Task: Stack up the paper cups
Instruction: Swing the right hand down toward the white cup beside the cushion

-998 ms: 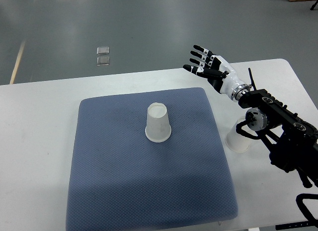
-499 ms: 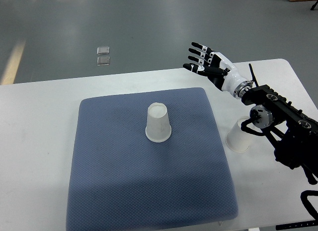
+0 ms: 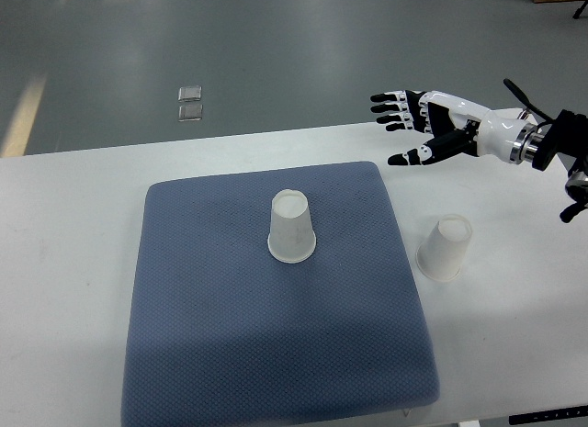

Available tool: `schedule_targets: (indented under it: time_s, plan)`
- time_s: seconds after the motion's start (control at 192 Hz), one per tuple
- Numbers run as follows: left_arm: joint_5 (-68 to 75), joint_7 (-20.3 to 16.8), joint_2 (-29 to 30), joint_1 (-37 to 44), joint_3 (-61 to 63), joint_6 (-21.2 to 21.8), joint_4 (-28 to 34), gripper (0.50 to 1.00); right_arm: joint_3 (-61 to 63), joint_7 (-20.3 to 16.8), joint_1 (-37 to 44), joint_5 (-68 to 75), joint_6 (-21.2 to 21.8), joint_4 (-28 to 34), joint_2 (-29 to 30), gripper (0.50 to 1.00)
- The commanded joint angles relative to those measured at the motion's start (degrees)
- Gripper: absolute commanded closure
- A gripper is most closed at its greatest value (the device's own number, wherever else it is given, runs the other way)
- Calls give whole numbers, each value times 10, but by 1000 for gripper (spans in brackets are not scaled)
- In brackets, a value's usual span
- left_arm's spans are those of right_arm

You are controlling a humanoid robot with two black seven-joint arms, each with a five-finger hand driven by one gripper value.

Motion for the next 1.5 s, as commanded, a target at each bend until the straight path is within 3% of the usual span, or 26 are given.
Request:
schedule_targets:
  time_s: [0.0, 0.213, 0.437, 0.666, 1.035, 1.243, 1.492]
  plan:
    - [0, 0, 0, 0, 0, 0, 0, 500, -40, 4, 19, -36, 14, 31, -55, 587]
    - [0, 0, 0, 0, 0, -1, 0, 500, -111, 29, 44, -131, 10, 63, -116, 587]
    - [0, 0, 0, 0, 0, 0, 0, 500, -129, 30, 33, -212, 3, 70, -115, 587]
    - [0, 0, 0, 0, 0, 0, 0, 500, -171, 51, 26, -273, -44, 70, -120, 587]
    - [0, 0, 0, 0, 0, 0, 0, 500, -198, 63, 17, -299, -47, 72, -124, 587]
    - [0, 0, 0, 0, 0, 0, 0, 500, -201, 64, 10, -323, -78, 65, -118, 587]
    - [0, 0, 0, 0, 1, 0, 0, 500, -201, 64, 5, -324, -78, 63, -116, 623]
